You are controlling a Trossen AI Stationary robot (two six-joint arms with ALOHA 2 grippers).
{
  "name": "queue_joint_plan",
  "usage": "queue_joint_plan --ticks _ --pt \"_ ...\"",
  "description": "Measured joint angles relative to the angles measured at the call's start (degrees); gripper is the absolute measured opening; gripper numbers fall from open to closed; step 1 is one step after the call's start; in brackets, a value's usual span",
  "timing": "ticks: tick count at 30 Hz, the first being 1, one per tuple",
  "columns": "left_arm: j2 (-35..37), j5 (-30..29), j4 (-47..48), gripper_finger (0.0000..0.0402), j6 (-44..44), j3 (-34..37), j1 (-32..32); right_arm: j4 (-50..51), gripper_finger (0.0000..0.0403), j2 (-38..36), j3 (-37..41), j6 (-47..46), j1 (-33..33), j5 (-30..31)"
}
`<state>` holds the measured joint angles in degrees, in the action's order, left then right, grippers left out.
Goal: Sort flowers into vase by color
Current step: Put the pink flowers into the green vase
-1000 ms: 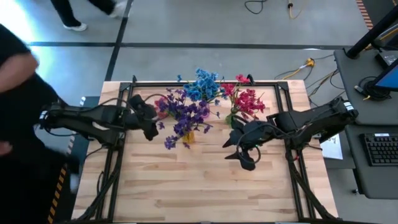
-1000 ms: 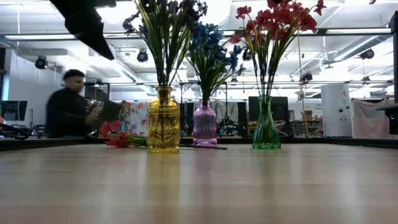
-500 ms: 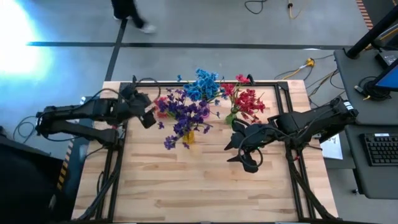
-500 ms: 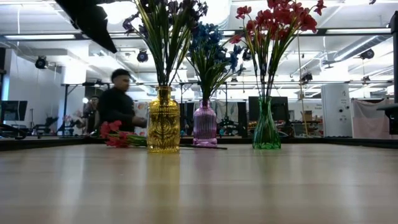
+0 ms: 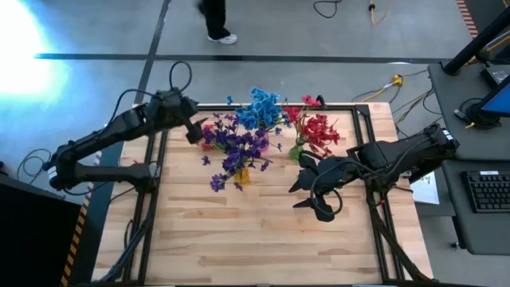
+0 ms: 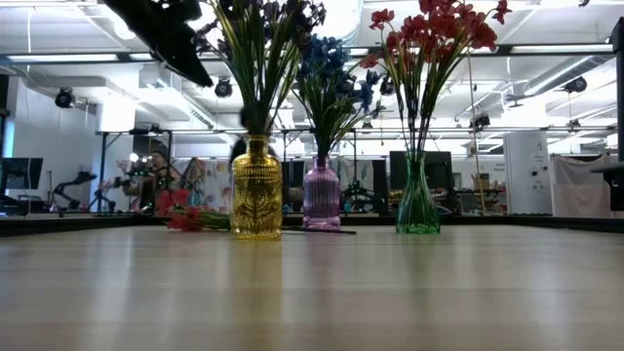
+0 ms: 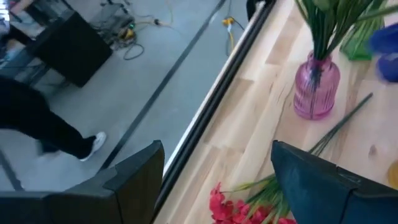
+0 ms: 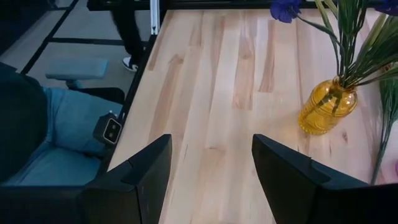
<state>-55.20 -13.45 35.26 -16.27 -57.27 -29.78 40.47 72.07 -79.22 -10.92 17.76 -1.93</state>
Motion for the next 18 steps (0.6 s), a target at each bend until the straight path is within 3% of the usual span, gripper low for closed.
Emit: queue_joint_plan --ticks 9,18 --pt "-6.6 14.6 -3.9 0.0278 -6.5 1.0 -8.2 0.0 0.0215 0.0 0.0 0.0 0.0 0.0" --pt "-10.7 24.3 -7.4 0.0278 -11.1 3.0 -14.7 -0.1 0.0215 0.0 0.0 -1.8 0.0 0.0"
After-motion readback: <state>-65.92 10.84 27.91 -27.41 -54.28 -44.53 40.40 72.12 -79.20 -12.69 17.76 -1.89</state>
